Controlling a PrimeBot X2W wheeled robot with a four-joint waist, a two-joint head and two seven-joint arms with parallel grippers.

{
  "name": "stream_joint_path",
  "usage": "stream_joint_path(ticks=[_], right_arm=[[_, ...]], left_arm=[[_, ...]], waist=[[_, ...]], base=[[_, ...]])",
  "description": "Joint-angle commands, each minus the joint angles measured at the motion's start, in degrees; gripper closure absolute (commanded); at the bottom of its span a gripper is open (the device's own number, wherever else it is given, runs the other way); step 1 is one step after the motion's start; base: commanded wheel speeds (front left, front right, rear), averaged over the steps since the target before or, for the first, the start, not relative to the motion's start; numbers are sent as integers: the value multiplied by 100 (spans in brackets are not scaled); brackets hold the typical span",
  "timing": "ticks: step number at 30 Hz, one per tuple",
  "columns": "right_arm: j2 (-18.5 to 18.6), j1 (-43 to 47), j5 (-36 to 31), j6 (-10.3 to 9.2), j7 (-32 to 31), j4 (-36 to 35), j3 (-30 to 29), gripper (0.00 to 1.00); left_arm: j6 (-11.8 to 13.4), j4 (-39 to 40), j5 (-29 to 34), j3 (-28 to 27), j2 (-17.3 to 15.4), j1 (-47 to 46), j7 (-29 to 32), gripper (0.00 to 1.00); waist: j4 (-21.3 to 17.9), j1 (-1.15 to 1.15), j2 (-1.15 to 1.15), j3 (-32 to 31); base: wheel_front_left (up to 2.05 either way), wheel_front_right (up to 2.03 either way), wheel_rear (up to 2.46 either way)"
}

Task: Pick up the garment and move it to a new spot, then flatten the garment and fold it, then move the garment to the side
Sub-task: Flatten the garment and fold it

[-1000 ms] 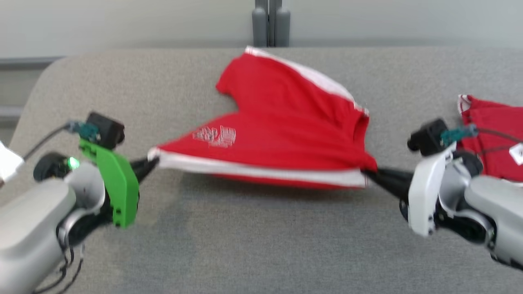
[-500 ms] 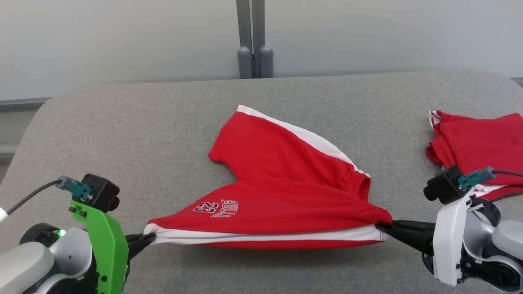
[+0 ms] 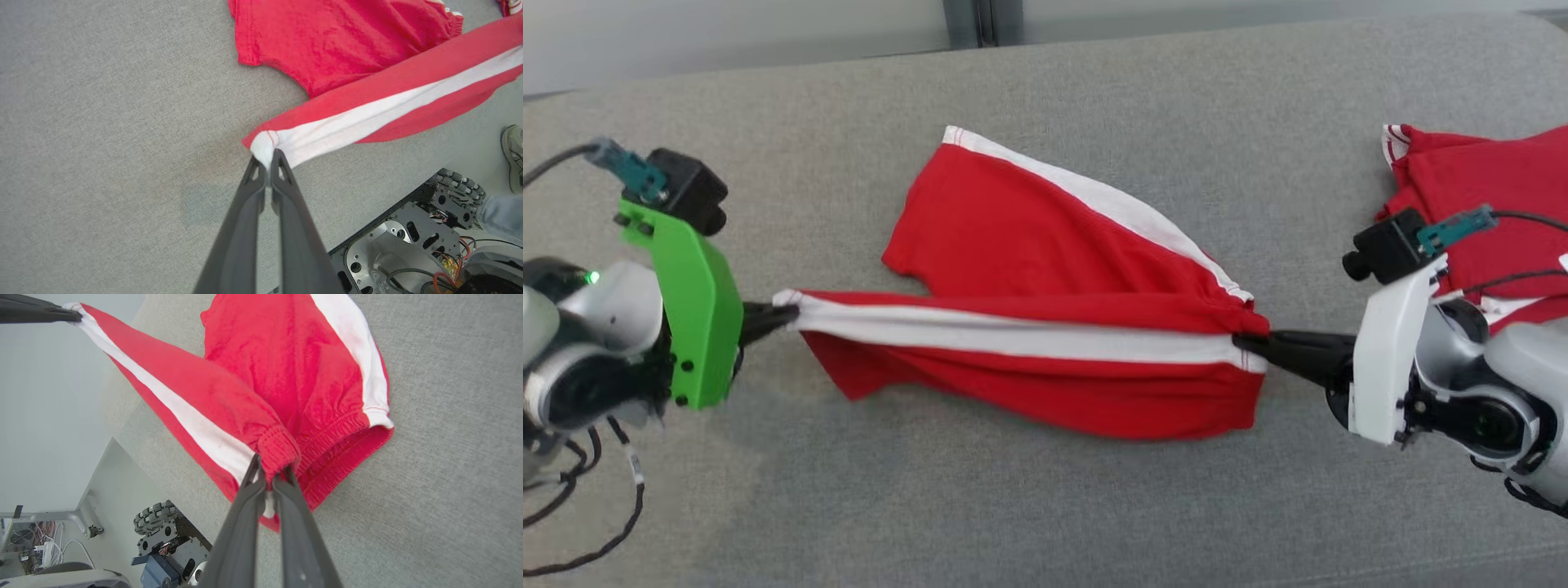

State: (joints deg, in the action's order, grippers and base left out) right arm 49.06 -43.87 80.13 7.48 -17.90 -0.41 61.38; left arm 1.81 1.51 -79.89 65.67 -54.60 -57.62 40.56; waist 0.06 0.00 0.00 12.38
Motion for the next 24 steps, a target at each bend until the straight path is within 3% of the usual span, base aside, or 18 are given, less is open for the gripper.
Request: stream_joint_path(ticks=[1,11,24], right_arm=[[-98,-120,63,2,-45,39,-62,100],[-498,-654,226,2,-115,132,-453,100],[-489,-630,131,2,211,82,-790,100]], left_arm=[[-70,-119,16,-34,82,-212,124,100],[-446,-1244,480,-245,764,-1697,670,100],[-621,-2389,722,-402,1340,-2597,711,100]], waist=[[-312,0,0,669],[-569,0,0,1617],[-815,0,0,2056]], base=[[0,0,0],[0,0,0],[0,0,0]])
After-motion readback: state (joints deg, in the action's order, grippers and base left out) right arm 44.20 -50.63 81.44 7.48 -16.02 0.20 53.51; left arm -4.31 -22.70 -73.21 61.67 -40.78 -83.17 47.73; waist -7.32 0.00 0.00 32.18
